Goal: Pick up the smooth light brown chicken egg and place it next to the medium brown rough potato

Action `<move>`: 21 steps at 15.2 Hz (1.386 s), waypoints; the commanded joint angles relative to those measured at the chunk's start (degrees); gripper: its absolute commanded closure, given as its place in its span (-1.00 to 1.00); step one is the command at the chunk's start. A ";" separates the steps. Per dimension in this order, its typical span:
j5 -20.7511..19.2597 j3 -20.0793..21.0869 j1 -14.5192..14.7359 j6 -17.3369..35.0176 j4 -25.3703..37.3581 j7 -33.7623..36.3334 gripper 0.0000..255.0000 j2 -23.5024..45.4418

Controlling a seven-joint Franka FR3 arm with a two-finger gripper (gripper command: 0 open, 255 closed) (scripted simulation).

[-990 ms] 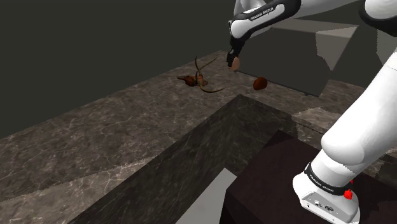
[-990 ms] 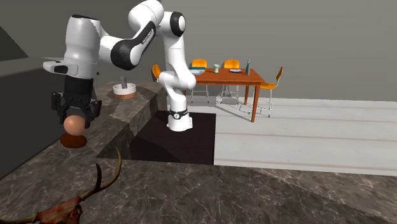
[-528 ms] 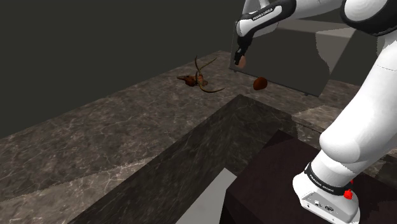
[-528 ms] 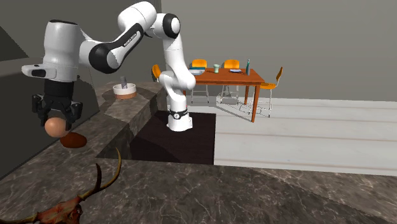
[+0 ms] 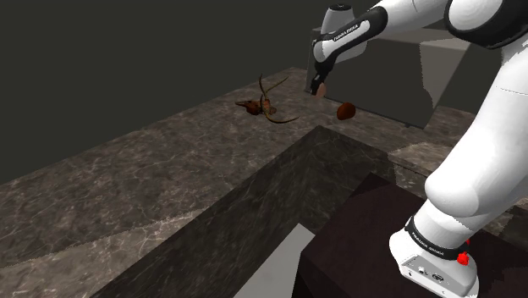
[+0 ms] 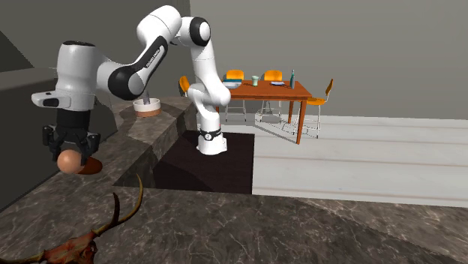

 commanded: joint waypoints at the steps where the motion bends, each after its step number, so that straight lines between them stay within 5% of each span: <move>1: -0.26 -0.02 0.06 1.50 -0.95 0.38 1.00 0.52; 15: -2.04 -0.62 0.24 11.03 -4.82 2.45 1.00 6.24; 21: -2.08 -0.64 0.25 11.23 -4.88 2.50 1.00 6.38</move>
